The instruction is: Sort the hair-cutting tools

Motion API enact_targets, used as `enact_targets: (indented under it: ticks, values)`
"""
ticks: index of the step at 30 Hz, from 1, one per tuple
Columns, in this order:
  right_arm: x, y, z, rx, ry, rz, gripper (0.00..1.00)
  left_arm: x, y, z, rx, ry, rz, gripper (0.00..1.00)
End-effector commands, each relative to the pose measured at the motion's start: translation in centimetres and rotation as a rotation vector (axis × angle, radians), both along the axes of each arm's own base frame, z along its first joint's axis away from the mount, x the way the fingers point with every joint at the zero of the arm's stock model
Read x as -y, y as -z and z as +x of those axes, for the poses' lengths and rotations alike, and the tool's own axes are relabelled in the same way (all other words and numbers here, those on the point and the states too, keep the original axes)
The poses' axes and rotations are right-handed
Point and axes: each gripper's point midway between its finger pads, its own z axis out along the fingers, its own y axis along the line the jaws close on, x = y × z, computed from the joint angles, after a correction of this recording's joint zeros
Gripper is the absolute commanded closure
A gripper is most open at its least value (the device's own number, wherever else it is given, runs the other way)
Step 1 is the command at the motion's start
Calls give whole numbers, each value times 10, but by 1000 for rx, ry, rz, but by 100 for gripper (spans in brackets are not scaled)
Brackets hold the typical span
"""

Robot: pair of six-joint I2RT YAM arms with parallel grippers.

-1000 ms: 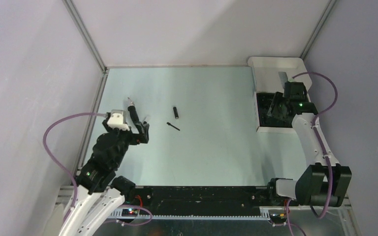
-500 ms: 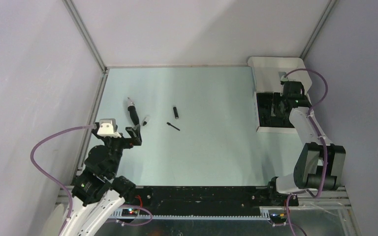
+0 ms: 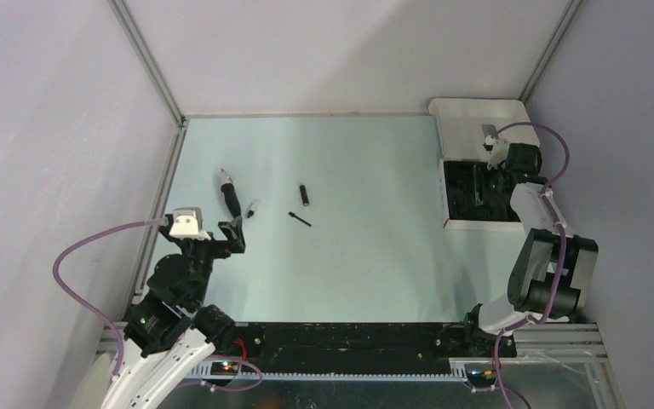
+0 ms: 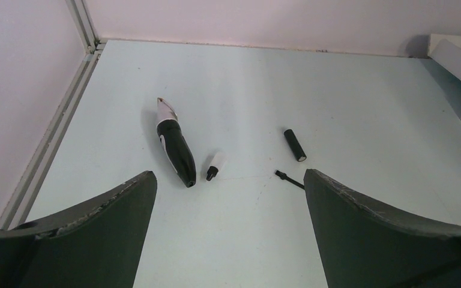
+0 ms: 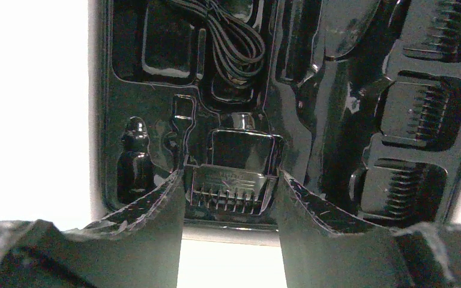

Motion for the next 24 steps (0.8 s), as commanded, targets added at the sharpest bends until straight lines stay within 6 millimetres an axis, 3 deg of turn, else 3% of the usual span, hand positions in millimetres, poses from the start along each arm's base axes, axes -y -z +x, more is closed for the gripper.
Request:
enact_targets:
  ticks: [1, 8, 11, 24]
  values:
    - [1, 7, 11, 26, -65, 25, 99, -2, -6, 1, 26, -12, 7, 0]
    - [9, 24, 6, -23, -64, 40, 96, 2, -6, 2, 25, 10, 13, 0]
    - [6, 25, 4, -24, -78, 72, 89, 2, -6, 2, 25, 11, 14, 0]
    - [12, 10, 0, 25, -51, 86, 61, 6, -8, 0, 34, 41, 8, 0]
